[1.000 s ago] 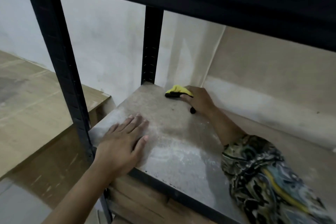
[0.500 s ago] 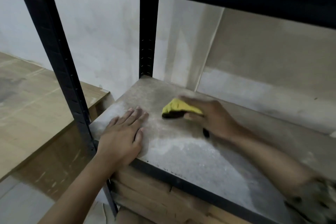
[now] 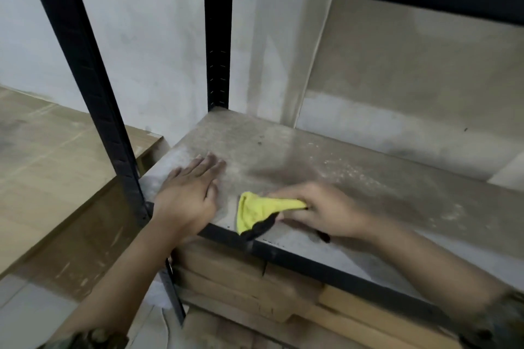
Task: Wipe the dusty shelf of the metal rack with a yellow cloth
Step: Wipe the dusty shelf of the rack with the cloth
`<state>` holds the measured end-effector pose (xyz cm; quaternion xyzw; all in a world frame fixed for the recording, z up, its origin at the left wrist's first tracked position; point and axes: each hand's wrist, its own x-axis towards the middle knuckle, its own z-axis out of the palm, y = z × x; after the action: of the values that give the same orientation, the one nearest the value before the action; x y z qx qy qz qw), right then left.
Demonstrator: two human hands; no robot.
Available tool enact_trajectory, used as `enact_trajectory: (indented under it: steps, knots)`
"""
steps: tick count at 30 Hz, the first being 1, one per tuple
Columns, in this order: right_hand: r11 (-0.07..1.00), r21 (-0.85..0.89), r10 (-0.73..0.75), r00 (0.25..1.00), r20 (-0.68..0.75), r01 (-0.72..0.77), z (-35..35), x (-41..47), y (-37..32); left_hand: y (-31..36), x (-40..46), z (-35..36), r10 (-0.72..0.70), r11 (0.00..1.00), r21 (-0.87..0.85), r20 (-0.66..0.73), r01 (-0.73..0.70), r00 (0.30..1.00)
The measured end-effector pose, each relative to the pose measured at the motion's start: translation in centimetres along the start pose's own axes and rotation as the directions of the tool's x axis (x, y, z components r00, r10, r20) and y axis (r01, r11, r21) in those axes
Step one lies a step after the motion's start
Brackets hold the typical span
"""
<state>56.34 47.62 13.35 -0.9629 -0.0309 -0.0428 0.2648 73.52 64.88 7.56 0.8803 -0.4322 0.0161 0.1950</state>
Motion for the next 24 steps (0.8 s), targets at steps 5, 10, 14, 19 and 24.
enact_trajectory:
  steps: [5, 10, 14, 19, 24]
  knots:
    - [0.986, 0.022, 0.167, 0.956, -0.24, -0.167, -1.0, 5.9, 2.8, -1.2, 0.5, -0.8, 0.063, 0.998, 0.022, 0.08, -0.065, 0.995]
    - [0.99, -0.07, 0.114, 0.988, -0.103, -0.122, 2.1, 7.7, 2.0, -1.5, 0.0, -0.9, 0.057, 0.998, -0.008, 0.059, -0.057, 0.997]
    - [0.999, 0.011, -0.052, 0.996, 0.067, 0.051, 2.2, 2.6, 0.1, -1.3, -0.2, -0.8, 0.071, 0.997, -0.047, 0.044, -0.069, 0.997]
    - [0.989, 0.142, 0.001, 0.978, 0.211, -0.032, -0.9, -3.3, 0.1, -1.1, -0.2, -0.7, 0.058, 0.997, -0.048, 0.033, -0.056, 0.998]
    - [0.972, 0.101, 0.232, 0.938, -0.259, -0.213, -4.2, -3.1, 2.6, -1.2, -0.1, -0.9, 0.064, 0.998, -0.031, 0.026, -0.063, 0.998]
